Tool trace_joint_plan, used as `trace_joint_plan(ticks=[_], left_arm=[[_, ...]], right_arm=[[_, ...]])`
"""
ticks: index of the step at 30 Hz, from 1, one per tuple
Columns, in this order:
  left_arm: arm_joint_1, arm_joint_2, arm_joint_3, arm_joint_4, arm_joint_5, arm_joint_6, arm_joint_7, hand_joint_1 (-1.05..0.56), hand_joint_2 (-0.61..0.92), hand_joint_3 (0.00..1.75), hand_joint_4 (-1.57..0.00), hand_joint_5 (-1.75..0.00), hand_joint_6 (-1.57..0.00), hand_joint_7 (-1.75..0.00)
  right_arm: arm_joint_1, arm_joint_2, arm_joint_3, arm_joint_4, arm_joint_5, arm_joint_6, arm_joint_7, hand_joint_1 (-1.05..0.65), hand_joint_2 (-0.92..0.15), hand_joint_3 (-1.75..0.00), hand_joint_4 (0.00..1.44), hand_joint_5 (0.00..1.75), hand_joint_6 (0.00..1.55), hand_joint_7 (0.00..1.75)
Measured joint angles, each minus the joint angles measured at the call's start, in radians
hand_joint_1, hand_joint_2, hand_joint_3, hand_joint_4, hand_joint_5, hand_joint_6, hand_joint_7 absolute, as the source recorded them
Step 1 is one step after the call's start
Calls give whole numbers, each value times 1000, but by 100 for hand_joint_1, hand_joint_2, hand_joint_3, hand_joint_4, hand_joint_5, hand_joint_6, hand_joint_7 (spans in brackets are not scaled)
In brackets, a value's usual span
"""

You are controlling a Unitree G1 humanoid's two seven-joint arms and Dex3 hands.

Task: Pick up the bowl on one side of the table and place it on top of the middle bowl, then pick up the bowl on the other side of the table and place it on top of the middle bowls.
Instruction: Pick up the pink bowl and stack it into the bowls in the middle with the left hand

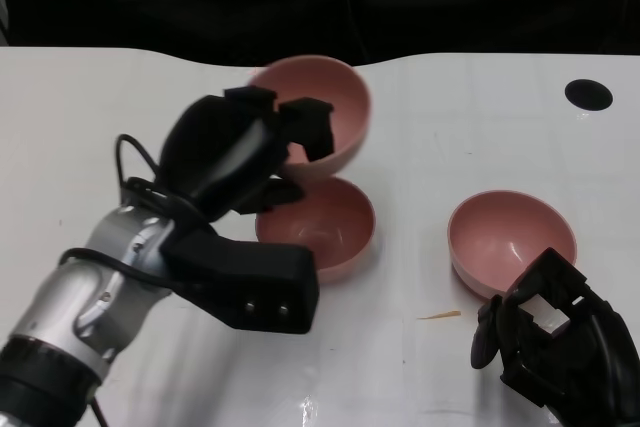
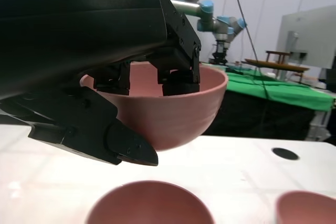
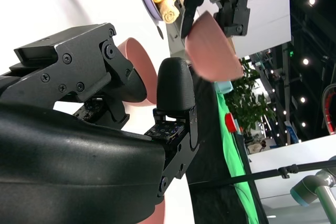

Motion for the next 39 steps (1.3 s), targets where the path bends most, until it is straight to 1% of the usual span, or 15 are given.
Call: trace_joint_plan(ticks=[3,5,10,13,17,19,20,24,26,29,32,35,36,38,39], left_arm=[[-4,-22,-20,12,26,1,-2,-7,90,4,-76,-159,-103,-84],[-7,-38,-32,30,37,0,-2,-6,89,2,-70,-170,-89,-108],[-7,-62,-49,52,44,0,-2,-3,87,0,-68,-174,-84,-117],[-7,-72,-54,70,45,-10,-1,-2,88,1,-69,-175,-71,-144],[-7,-73,-56,80,45,-21,3,-2,89,1,-69,-175,-70,-147],[-7,-73,-56,84,46,-23,3,-4,91,1,-68,-175,-71,-142],[-7,-73,-56,88,47,-25,3,-4,91,1,-69,-172,-79,-120],[-6,-73,-56,105,45,-32,3,-8,92,2,-73,-162,-98,-75],[-6,-75,-56,113,43,-35,3,-7,92,3,-72,-163,-100,-72],[-6,-79,-56,125,43,-37,10,-4,92,2,-67,-172,-91,-92],[-6,-80,-56,135,44,-33,15,-5,92,4,-73,-156,-107,-47],[-5,-80,-56,135,44,-5,12,-7,92,6,-72,-155,-113,-37],[-5,-80,-56,136,44,3,12,-7,92,8,-70,-160,-112,-44],[-4,-79,-56,143,43,4,12,-7,92,12,-66,-171,-84,-111],[-3,-79,-55,149,43,4,12,-7,92,13,-67,-173,-76,-130]], right_arm=[[0,1,0,0,0,-3,0,0,-67,-121,87,175,55,175],[0,3,0,0,0,-5,-1,0,-67,-121,87,175,55,175],[0,11,2,0,-9,-23,-8,0,-67,-121,87,175,55,175],[0,12,3,0,-18,-33,-10,0,-67,-122,88,175,55,175],[0,12,4,0,-18,-33,-12,0,-67,-122,88,175,55,175],[1,12,4,0,-18,-33,-14,0,-67,-123,88,175,56,175],[2,12,4,-1,-17,-32,-14,0,-67,-123,88,175,56,175],[10,12,4,-6,-14,-20,-14,2,-69,-122,88,175,55,175],[12,12,3,-8,-13,-17,-14,2,-70,-120,88,175,55,175],[13,12,3,-11,-15,-17,-15,2,-70,-120,87,175,54,175],[15,12,2,-12,-14,-17,-15,3,-71,-120,87,175,54,175],[16,8,2,-16,-12,-4,-14,3,-71,-120,86,175,54,175],[16,6,1,-17,-7,0,-13,3,-71,-120,86,175,54,175],[17,4,0,-19,1,3,-12,3,-71,-119,86,175,53,175],[17,3,0,-19,3,5,-10,3,-71,-119,86,175,53,175]])
